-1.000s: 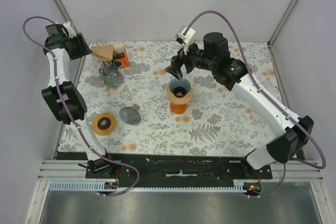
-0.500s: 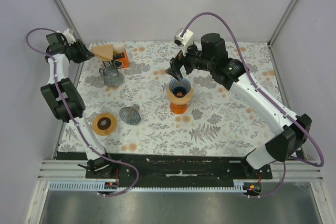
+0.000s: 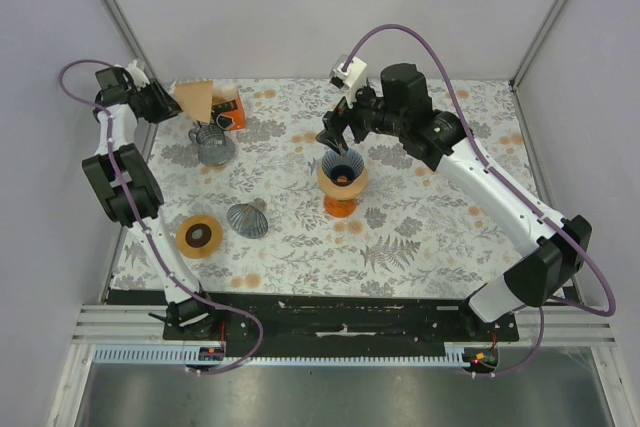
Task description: Place the coffee filter in the dripper
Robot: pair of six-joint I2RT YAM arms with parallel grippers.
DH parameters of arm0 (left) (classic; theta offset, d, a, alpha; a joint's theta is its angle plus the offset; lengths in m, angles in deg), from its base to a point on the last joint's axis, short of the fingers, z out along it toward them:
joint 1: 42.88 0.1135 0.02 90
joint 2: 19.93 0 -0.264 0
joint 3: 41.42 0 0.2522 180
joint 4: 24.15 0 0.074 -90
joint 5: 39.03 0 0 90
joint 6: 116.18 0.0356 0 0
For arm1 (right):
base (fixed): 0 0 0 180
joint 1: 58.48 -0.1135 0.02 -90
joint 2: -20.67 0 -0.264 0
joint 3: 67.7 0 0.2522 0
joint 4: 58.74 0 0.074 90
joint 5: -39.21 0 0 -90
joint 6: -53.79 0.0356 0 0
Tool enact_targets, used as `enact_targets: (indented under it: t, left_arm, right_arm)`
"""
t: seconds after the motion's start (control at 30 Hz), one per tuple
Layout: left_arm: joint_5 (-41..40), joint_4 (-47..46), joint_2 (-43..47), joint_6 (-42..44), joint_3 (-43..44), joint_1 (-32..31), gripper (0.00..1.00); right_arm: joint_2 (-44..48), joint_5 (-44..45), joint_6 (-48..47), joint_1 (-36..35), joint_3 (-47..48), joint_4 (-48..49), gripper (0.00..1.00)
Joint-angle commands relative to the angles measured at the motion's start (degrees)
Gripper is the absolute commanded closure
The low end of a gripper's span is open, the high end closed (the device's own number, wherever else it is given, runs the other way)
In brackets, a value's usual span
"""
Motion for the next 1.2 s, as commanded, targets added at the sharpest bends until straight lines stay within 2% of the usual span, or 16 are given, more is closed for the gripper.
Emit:
enact_targets:
  t: [0.0, 0.23, 0.4, 0.63, 0.87, 1.17]
  left_arm:
    - [2.6, -1.1, -0.4, -2.6, 4.0, -0.3, 0.6]
    - [4.1, -0.5, 2.5, -1.7, 1.3, 0.1, 0.61]
    - [8.8, -0.4, 2.4, -1.4, -0.1, -0.2, 0.57]
    - [10.1, 1.7, 3.2, 2.5, -1.4, -1.5, 0.54]
    - [11.2, 3.4, 5.7, 5.6, -4.9, -1.6, 0.58]
    - [16.8, 7.6, 8.8, 13.5, -8.9, -1.9, 0.58]
  right_arm:
    - [-0.3, 1.3, -1.0, 0.0, 3.2, -0.3, 0.02]
    - [-0.3, 1.6, -1.2, 0.0, 3.2, -1.2, 0.02]
    - [-1.1, 1.3, -1.4, 0.0, 4.1, -1.5, 0.02]
    - [-1.4, 1.0, -1.3, 0.0, 4.3, -2.3, 0.02]
    - [-1.4, 1.4, -1.4, 0.0, 4.1, -3.1, 0.02]
    - [-2.2, 1.4, -1.6, 0.0, 4.7, -4.1, 0.02]
